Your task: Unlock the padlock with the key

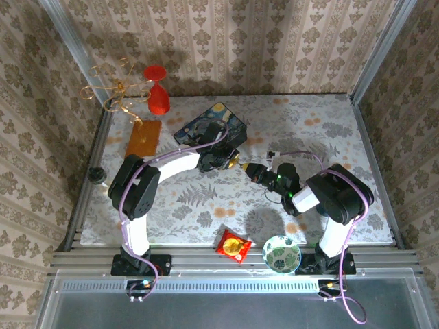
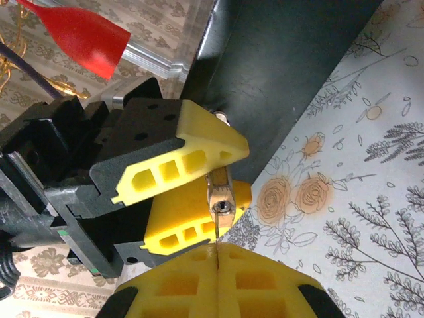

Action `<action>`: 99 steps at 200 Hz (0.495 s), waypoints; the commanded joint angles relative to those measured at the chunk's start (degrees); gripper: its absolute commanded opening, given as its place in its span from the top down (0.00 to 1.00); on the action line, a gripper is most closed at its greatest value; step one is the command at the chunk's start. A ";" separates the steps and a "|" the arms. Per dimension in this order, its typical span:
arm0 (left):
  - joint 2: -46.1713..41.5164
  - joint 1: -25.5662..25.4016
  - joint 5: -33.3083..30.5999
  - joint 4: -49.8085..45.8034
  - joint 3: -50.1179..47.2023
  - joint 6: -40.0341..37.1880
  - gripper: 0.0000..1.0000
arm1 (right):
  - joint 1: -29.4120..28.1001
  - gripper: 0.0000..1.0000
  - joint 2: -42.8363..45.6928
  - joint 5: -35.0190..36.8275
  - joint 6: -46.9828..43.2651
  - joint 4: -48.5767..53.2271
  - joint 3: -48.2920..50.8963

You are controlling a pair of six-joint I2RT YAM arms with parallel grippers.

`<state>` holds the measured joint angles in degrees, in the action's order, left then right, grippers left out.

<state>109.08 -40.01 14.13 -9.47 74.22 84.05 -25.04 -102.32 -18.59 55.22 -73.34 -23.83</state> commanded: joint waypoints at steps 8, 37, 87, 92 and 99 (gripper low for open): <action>-2.80 0.15 4.58 3.62 -0.30 2.70 1.00 | 0.43 1.00 0.27 1.16 -1.71 -1.52 -1.65; -2.57 0.20 5.29 4.29 -0.56 3.35 1.00 | 0.84 1.00 0.46 1.19 -1.73 -1.45 -1.65; -2.64 0.28 5.56 4.90 -0.65 3.76 1.00 | 1.31 1.00 1.07 0.94 -2.13 -1.45 -0.64; -2.66 0.34 5.56 4.87 -0.65 3.75 1.00 | 1.31 1.00 1.06 0.99 -2.16 -1.45 -0.60; -2.73 0.35 5.63 4.90 -0.63 3.74 1.00 | 1.31 1.00 1.09 0.88 -2.18 -1.45 -0.75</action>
<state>109.01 -39.66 15.81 -7.77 73.89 85.34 -24.03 -102.32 -18.59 54.17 -73.34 -24.23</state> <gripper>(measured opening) 0.294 0.060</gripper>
